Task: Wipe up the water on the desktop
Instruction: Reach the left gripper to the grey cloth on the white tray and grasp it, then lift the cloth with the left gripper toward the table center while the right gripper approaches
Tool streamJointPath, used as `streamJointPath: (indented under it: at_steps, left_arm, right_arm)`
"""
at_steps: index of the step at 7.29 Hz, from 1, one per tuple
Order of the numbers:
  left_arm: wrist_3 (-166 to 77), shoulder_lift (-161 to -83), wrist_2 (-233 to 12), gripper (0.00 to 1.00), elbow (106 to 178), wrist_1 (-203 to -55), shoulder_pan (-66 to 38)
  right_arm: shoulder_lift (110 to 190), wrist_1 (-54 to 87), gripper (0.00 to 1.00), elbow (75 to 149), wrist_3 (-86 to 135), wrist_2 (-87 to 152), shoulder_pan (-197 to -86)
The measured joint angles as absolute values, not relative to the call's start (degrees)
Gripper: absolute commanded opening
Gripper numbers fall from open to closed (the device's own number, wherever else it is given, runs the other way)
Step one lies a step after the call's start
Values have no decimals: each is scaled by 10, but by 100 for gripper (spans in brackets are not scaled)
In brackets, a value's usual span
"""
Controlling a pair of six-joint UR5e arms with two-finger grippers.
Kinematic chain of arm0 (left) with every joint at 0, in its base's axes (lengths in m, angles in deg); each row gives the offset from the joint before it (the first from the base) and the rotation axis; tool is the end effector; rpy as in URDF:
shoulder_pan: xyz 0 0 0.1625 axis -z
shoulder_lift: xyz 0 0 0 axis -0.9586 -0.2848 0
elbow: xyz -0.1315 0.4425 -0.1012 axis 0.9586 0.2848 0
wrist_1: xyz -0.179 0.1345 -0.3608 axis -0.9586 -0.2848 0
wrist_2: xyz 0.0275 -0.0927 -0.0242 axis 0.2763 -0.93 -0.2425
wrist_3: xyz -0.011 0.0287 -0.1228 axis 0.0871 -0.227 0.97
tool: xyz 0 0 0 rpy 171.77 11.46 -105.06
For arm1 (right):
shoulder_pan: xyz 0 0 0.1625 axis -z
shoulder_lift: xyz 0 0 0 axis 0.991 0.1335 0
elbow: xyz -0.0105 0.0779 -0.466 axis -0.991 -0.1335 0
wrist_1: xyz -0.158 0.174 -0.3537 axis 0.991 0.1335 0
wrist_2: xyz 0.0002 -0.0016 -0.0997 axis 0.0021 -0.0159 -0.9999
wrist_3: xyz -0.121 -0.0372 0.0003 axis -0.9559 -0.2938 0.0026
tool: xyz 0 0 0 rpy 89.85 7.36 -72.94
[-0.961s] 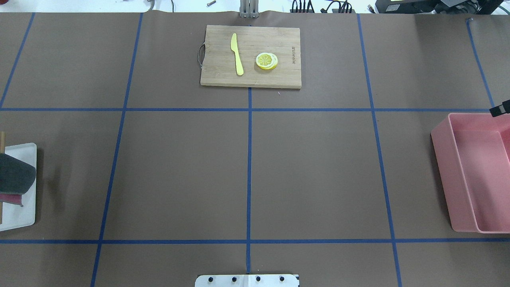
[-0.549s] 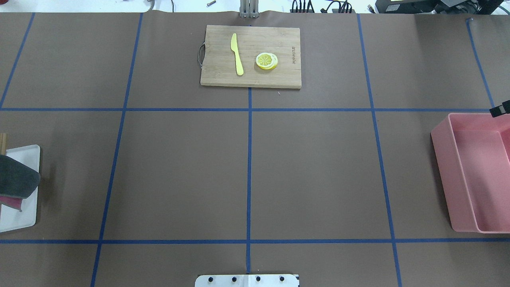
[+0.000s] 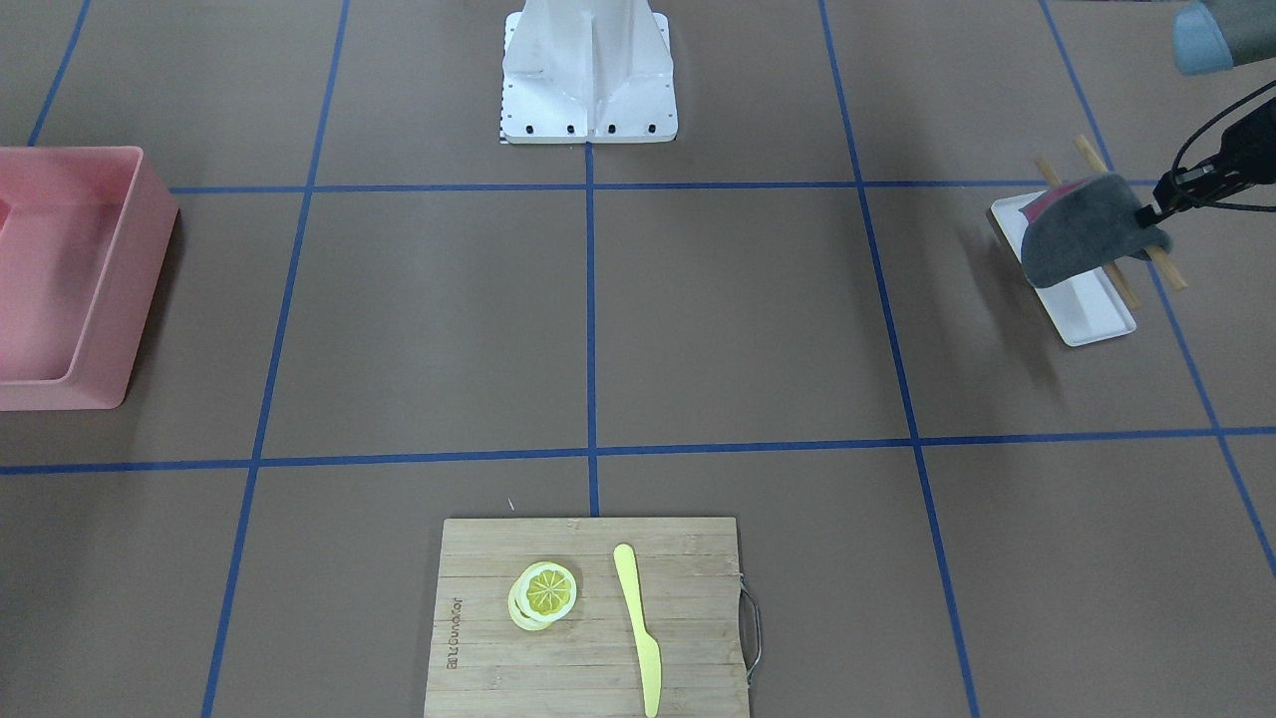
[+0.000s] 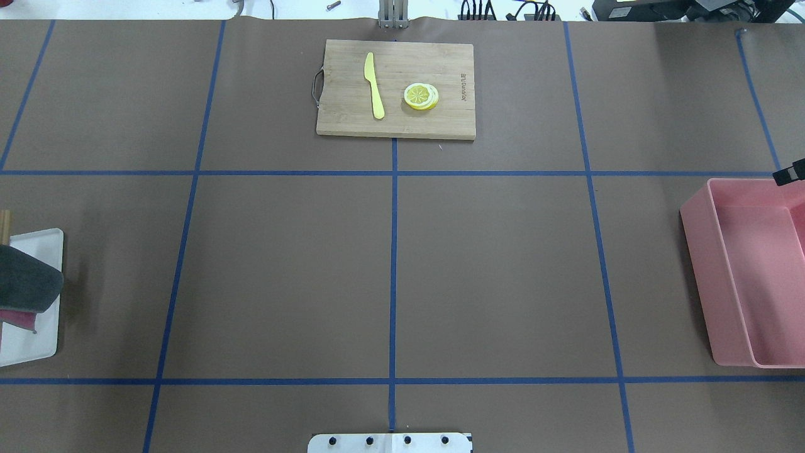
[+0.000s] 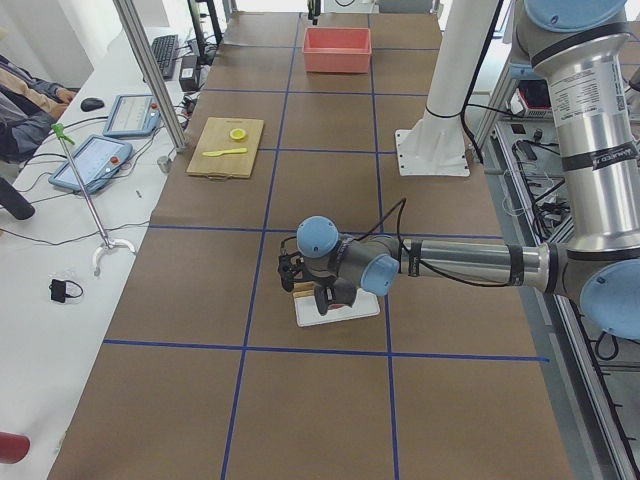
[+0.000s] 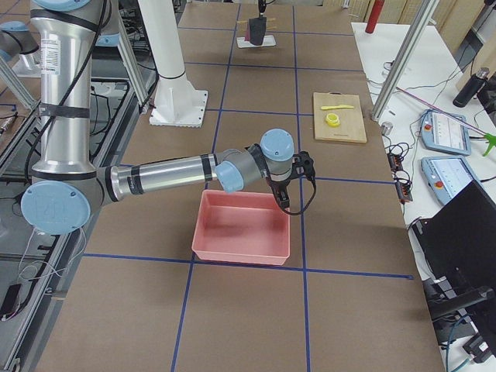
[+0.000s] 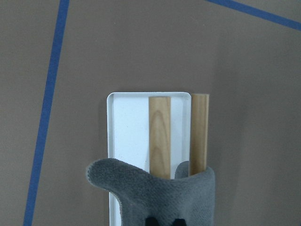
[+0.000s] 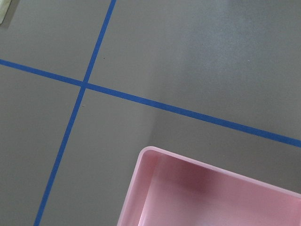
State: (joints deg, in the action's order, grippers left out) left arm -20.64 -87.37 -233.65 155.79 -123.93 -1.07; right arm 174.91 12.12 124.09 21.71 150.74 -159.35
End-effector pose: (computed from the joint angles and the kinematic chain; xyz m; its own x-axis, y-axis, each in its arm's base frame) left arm 0.0925 -0.3906 0.6536 0.5369 -0.1963 -0.8205 0.0657 0.9793 -0.1913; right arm -0.0752 -0.4801 0.5833 0.5582 -0.2835 0.7797 0.0703 0.9526 0.2960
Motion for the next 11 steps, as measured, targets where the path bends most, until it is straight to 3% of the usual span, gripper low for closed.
streamJointPath:
  at_steps: [4,6,9,11]
  left_arm:
    - [-131,-901,-2479,0,1607,-1232,43]
    - [63,-1035,-2500,0,1611,-1231,41]
    - [350,-1284,-2429,0,1562,-1230,-66]
    - [435,-1373,-2342,0,1529,-1230,-143]
  right_arm:
    - [1727,121,100,1244,250,1506,-1584]
    - [1670,121,100,1274,385,1453,-1510]
    - [1559,123,100,1330,614,1310,-1339]
    - [1509,124,100,1374,675,1167,-1212]
